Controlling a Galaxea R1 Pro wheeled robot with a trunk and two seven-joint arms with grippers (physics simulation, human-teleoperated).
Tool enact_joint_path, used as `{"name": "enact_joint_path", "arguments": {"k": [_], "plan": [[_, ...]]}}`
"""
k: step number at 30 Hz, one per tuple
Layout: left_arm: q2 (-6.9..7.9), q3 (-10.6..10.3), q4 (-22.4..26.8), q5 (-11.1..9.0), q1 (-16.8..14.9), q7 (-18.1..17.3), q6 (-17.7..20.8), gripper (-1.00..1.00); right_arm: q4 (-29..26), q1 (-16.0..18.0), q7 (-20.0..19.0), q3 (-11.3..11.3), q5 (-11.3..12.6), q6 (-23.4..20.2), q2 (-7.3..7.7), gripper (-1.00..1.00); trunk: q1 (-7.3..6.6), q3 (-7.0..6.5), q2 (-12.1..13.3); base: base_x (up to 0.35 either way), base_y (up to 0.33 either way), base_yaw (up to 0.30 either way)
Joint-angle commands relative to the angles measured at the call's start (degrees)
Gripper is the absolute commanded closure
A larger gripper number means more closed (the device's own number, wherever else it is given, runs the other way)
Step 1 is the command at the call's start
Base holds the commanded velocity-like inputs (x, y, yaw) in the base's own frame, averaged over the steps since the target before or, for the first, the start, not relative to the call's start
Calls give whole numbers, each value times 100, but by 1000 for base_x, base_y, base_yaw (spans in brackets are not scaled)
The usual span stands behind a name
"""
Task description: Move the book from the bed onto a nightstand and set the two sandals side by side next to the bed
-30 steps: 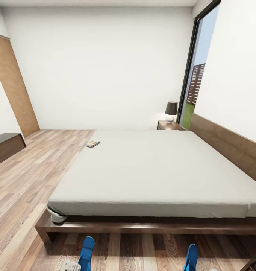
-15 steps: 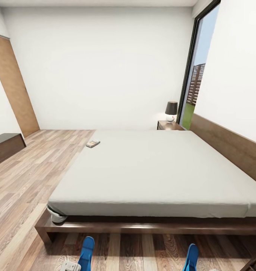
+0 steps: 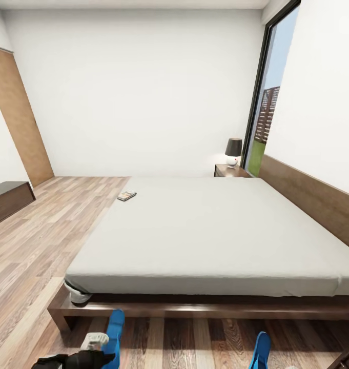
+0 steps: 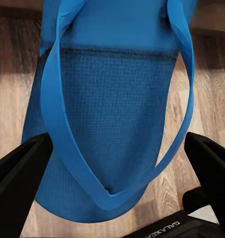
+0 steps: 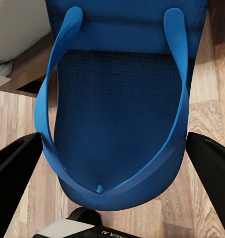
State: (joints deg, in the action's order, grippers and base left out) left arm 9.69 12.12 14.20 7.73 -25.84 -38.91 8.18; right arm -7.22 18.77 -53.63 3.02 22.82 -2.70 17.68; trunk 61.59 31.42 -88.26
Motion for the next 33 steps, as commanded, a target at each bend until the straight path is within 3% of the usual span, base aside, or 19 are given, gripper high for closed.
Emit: {"name": "enact_joint_path", "arguments": {"k": [1,2,5,7,10,13,16,18,19,20,23,28,33], "plan": [[-11,24,373,80,-2,-34,468,100,1,4,-24,32,-6,-29,3,100,0,7,-3,0,0,0],[-27,22,815,81,-6,-19,1066,100,1,4,-24,32,-6,-29,3,100,0,7,-3,0,0,0],[-58,21,1377,78,-8,284,2045,100,1,4,-24,35,-6,-29,5,100,0,7,-3,0,0,0],[-50,168,1442,57,-9,689,2216,100,1,4,-30,44,-6,-33,7,100,0,7,-3,0,0,0],[-53,627,1438,61,-9,1038,2156,100,1,4,-79,52,24,-86,30,100,0,7,-3,0,0,0],[-79,714,1359,75,-4,1345,2029,100,1,4,-128,50,30,-110,68,100,0,7,-3,0,0,0],[-88,733,1177,60,-3,1536,1875,100,-23,4,-712,88,41,-180,160,100,0,7,-3,0,0,0],[-95,737,1130,48,-2,1568,1671,100,-75,4,-1260,98,45,-667,402,100,0,7,-3,0,0,0],[-121,738,1117,42,-1,1574,1606,100,-167,7,-1412,100,48,-1220,483,100,0,7,-3,0,0,0],[-152,743,1110,39,-1,1577,1572,100,-363,10,-1490,101,52,-1846,528,100,0,7,-3,0,0,0],[-196,740,1105,38,0,1574,1548,100,-981,12,-1550,102,90,-2813,559,100,0,7,-3,0,0,0],[-254,743,1103,36,0,1557,1553,100,-1752,13,-1559,102,358,-3495,569,100,0,7,-3,0,0,0],[-257,743,1103,36,0,1554,1555,100,-1797,13,-1546,102,387,-3526,570,100,22,25,-43,0,0,0]]}}
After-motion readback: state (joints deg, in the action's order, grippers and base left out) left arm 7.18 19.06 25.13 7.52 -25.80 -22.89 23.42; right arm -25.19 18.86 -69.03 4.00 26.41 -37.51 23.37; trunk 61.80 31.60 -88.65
